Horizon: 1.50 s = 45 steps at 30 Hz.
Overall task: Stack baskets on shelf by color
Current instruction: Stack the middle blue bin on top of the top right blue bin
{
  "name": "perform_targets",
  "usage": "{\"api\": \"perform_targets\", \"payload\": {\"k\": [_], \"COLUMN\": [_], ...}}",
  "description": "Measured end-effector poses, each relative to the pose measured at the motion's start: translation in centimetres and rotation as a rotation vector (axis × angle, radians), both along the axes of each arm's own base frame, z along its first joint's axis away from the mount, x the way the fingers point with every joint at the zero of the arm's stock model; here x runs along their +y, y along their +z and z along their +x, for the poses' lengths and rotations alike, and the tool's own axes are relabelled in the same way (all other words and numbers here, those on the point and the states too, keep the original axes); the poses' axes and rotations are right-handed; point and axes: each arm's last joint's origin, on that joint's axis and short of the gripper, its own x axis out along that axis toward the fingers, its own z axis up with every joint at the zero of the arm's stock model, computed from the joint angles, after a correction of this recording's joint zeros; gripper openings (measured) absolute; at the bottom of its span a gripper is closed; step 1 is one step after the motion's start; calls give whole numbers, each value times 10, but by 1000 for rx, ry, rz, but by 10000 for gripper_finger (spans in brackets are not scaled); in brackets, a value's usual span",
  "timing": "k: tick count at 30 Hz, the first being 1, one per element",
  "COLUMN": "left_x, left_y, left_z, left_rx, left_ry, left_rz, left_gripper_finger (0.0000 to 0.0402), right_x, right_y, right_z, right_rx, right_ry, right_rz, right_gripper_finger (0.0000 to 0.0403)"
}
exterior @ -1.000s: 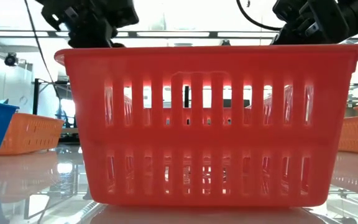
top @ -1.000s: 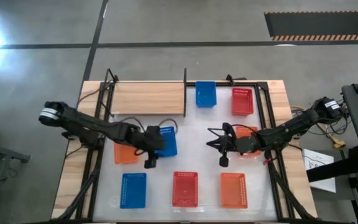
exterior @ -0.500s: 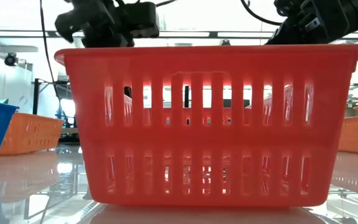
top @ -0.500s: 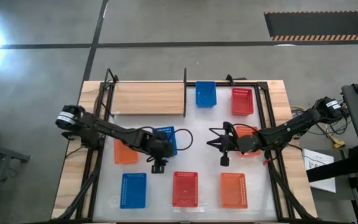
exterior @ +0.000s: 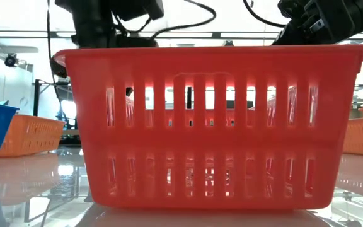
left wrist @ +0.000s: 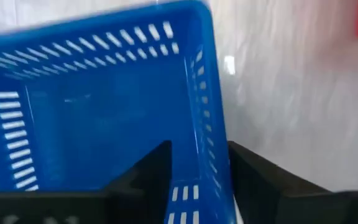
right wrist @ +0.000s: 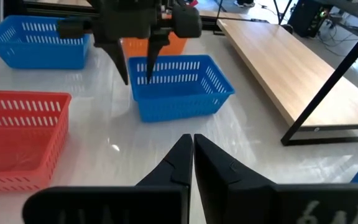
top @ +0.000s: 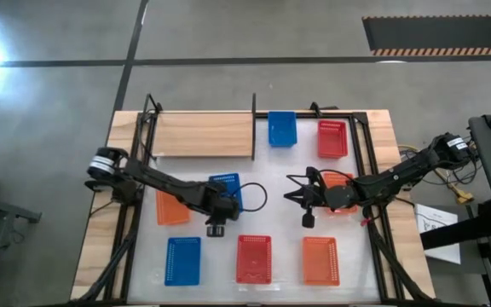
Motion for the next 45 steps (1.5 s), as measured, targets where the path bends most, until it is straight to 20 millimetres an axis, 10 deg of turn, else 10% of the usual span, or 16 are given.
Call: {"api": "perform_targets", "payload": {"k": [9, 26, 45], "left_x": [0, 2, 42], "left_y": [6, 64, 26], "left_z": [0, 52, 131], "left_rx": [-15, -368, -314], "left_ry": [-9, -104, -51], "left_rz": [21, 8, 50], "left_gripper_finger": [7, 0, 0], "right_x": [0, 5, 14], "right_y": [0, 13, 16], "right_z": [0, -16, -27], "right_rx": [0, -12, -3], "right_ry": [1, 45, 55], "right_rz": [-3, 4, -11], "right_gripper_finger": [9, 9, 9]}}
